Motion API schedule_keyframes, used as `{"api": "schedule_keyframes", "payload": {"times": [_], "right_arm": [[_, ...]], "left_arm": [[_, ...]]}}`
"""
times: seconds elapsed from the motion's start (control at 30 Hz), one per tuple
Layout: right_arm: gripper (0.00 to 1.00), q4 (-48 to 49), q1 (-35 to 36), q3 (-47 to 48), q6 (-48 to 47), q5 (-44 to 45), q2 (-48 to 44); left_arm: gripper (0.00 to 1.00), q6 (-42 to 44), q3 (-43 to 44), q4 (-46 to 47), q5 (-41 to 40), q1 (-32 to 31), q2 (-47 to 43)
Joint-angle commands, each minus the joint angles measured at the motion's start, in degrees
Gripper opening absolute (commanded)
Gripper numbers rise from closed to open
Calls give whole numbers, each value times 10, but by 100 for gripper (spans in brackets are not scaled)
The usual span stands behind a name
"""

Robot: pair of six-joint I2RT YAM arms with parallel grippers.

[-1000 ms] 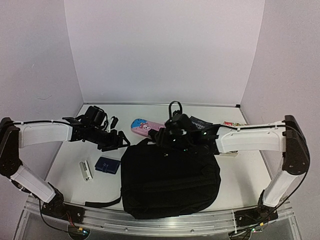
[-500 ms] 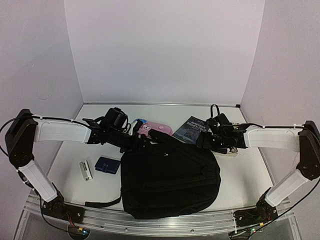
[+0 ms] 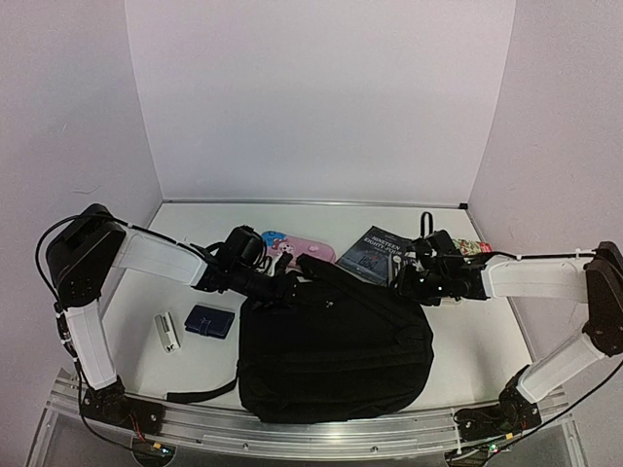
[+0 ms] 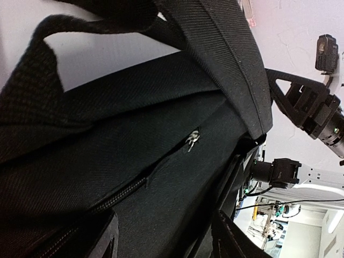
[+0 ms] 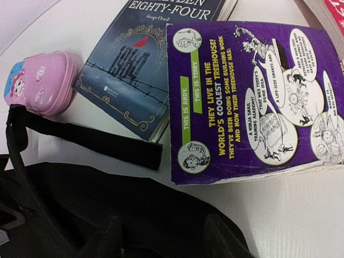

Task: Pack the student bag
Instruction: Unzip the student bag at the center of the board.

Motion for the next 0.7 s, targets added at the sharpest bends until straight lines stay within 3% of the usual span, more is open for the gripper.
{"api": "schedule_keyframes", "payload": {"times": [0.0,0.17,0.67], "right_arm": [[34,12,0,-16,4,-10,11],[28,24,0,-19,7,-22,20],[25,47,0,-14,9,-49,45]], "left_arm": [[55,-3,22,49,-14,0,17],[50,2,25,67,-31,0,30],[40,-5,43,111,-17,0,76]]}}
